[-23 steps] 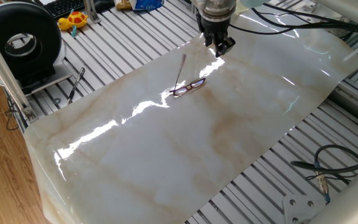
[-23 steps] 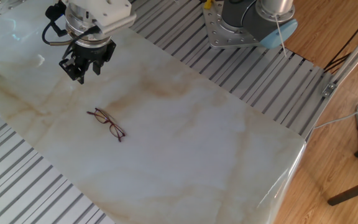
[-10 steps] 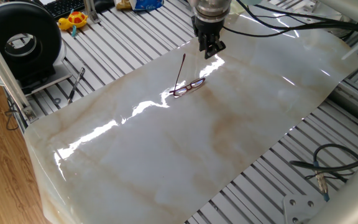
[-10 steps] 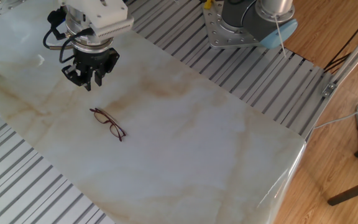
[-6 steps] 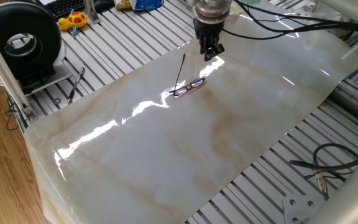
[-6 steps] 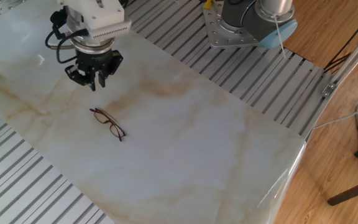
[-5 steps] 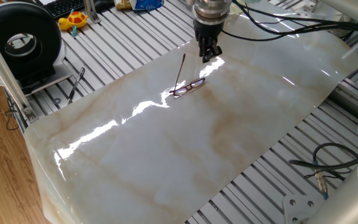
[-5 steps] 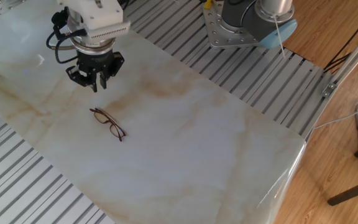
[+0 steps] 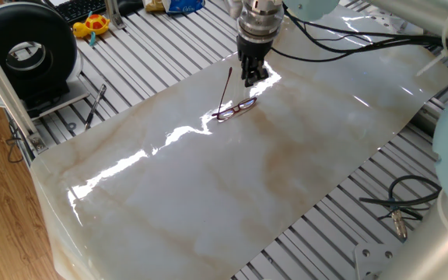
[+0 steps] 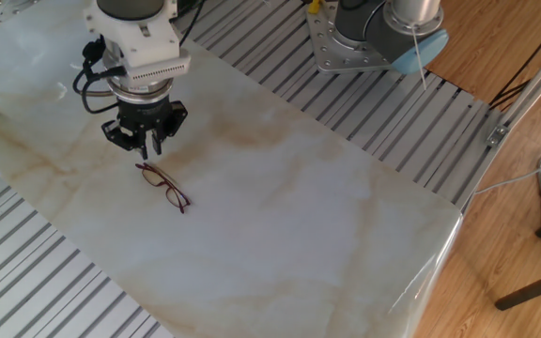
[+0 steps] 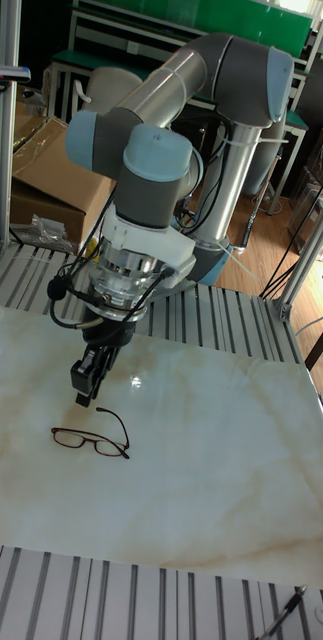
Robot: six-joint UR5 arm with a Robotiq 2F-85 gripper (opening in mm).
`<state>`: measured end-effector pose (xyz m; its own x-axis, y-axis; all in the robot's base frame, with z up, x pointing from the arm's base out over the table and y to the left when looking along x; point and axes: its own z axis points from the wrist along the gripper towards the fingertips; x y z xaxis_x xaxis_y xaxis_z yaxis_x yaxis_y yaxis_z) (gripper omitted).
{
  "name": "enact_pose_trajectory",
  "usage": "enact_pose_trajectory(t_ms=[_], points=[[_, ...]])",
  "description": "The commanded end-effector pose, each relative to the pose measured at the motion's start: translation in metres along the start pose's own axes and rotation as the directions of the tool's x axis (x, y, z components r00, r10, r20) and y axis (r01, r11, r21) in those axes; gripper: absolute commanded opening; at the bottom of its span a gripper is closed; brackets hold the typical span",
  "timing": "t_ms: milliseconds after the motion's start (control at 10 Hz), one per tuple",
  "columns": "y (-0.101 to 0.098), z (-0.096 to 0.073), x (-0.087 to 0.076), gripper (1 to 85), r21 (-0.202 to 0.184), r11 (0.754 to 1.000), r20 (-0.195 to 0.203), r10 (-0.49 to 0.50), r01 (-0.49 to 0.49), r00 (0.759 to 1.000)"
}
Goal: Unfold the leg of the glasses (with one hand)
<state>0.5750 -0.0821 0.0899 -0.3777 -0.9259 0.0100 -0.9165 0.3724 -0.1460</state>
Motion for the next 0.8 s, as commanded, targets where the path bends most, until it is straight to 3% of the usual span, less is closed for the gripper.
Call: enact_pose_trajectory(t_ms=[0, 400, 600, 700], points=[[0.000, 0.003, -0.002, 26.3, -0.005, 1.000, 0.015, 0.026, -0.026, 1.000], [-0.006, 0.030, -0.017, 26.3, 0.001, 1.000, 0.039, 0.027, -0.027, 0.999], [-0.005, 0.024, -0.015, 26.3, -0.002, 1.000, 0.038, 0.030, -0.030, 0.999], [-0.002, 0.010, -0.008, 26.0, -0.003, 0.999, 0.029, 0.035, -0.035, 0.999]])
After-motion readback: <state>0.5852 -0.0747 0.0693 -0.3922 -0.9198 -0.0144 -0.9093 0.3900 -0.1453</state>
